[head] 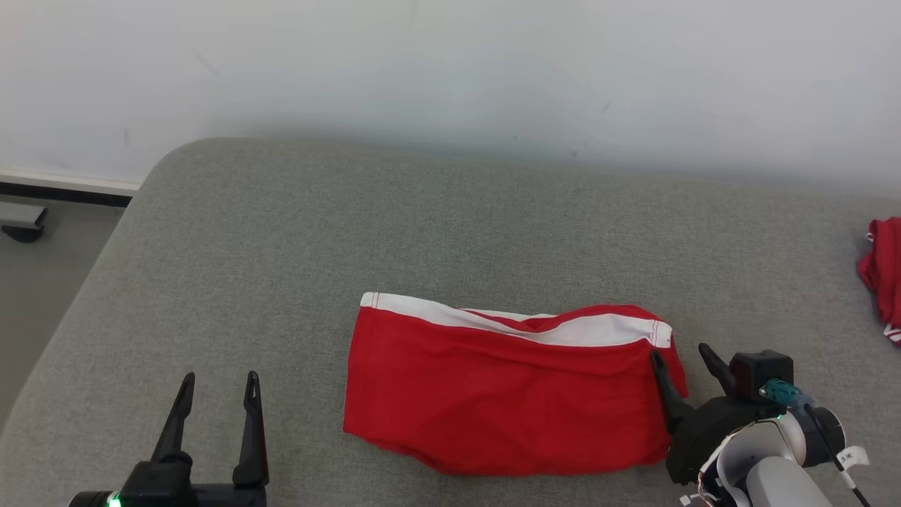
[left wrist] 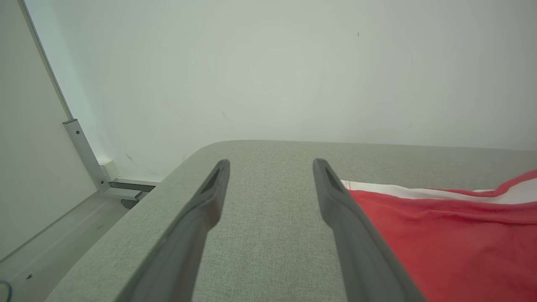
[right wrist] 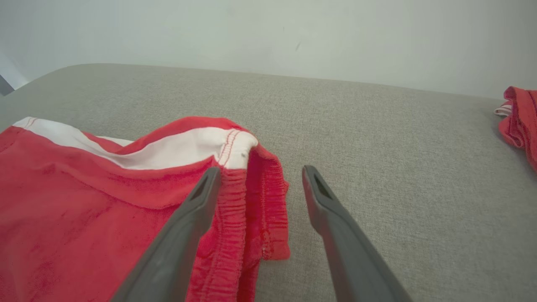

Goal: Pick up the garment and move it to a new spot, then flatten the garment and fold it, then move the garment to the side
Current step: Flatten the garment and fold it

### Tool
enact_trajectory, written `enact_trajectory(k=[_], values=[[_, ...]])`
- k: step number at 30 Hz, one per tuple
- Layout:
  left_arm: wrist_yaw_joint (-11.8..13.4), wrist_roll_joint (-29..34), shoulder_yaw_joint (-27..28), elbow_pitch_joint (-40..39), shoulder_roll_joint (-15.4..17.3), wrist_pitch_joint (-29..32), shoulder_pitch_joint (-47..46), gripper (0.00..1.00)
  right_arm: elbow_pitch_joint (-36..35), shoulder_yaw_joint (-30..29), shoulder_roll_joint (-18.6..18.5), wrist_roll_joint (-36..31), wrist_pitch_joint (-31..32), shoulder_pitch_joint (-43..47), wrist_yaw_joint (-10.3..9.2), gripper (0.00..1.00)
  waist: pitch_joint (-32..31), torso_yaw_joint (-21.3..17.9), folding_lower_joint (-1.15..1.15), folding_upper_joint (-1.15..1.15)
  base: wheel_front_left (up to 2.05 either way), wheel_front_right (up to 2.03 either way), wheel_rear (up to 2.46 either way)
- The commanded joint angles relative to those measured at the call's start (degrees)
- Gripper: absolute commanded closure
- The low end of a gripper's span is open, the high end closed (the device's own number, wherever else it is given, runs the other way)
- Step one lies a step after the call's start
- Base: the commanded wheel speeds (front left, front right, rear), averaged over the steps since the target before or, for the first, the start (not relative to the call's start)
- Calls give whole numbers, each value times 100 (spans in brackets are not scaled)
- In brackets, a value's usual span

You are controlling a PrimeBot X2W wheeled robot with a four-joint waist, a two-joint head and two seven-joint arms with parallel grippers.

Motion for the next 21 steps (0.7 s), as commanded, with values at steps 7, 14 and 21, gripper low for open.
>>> enact_trajectory(k=[7, 14, 21], values=[[-108, 107, 58, 75, -137, -17, -200, 0, 1128, 49, -25, -61, -25, -499, -16, 0, 182, 152, -1, -1, 0, 0, 0], [-177, 151, 140, 125, -231, -17, -269, 0, 2019, 154, 61, 161, -88, -752, -16, 0, 192, 161, -1, -1, 0, 0, 0], [-271, 198, 248, 210, -291, -17, -263, 0, 2580, 376, 137, 570, -289, -998, -16, 100, 119, 117, -1, -1, 0, 0, 0]])
